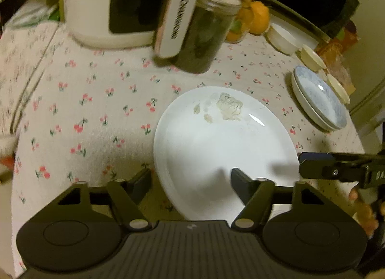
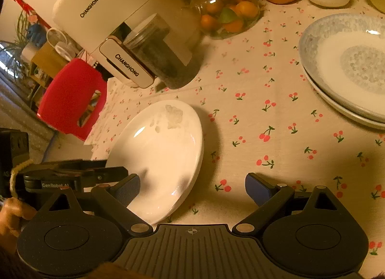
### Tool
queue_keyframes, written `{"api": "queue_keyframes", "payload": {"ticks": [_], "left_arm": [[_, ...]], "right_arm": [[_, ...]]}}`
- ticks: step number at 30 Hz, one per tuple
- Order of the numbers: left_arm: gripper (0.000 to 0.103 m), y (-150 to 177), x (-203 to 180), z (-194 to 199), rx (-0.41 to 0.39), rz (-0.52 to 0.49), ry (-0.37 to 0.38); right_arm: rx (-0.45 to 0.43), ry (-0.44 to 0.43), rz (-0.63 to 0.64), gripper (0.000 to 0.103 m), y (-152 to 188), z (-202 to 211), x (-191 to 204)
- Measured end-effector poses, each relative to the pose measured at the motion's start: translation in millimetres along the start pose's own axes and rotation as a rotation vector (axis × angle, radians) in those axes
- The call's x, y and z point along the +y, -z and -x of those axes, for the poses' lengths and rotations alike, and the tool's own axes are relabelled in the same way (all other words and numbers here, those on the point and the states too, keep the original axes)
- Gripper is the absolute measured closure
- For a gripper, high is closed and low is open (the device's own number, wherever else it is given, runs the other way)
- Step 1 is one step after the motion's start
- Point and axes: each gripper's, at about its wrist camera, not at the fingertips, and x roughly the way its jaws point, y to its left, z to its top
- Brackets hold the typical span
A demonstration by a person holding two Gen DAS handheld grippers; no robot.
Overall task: Organize plates and bowls
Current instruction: 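Move both tools to the plain white plate and close them on its rim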
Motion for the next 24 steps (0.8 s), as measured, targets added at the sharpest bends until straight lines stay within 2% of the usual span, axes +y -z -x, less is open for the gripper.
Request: {"api": "queue_keyframes", "payload": {"ticks": [4,10,13,14,15,18,21,24], "left_arm": [[0.058,0.8,7.1,1.0,0.01,0.033,0.014],[0.067,3.2,9.3,1.9,0.018,0.036,0.019],[0.069,3.3,8.7,2.3,0.017,0.031,0.01],[0.069,2.8,7.7,1.5,0.017,0.029,0.007],[0.07,3.1,7.3,1.4,0.015,0.026,0.001],[0.073,3.5,7.4,1.5,0.01,0.021,-0.014],[0.078,3.6,8.1,1.1,0.003,0.025,-0.026],[0.081,3.6,7.5,0.9,0.0,0.022,-0.032]], "right_arm": [[-0.007,-0.007,0.033,0.008,2.0,-4.2,6.6],[-0.029,-0.005,0.045,0.01,2.1,-11.1,12.2],[-0.035,-0.006,0.043,0.022,1.2,-13.4,14.1],[-0.034,-0.009,0.041,0.031,0.8,-14.3,14.6],[-0.032,-0.011,0.04,0.046,0.2,-15.1,15.0],[-0.032,0.029,0.05,0.07,0.0,-18.3,16.1],[-0.031,0.05,0.04,0.085,-0.9,-19.5,10.8],[-0.038,0.063,0.045,0.089,-2.1,-17.5,8.4]]}}
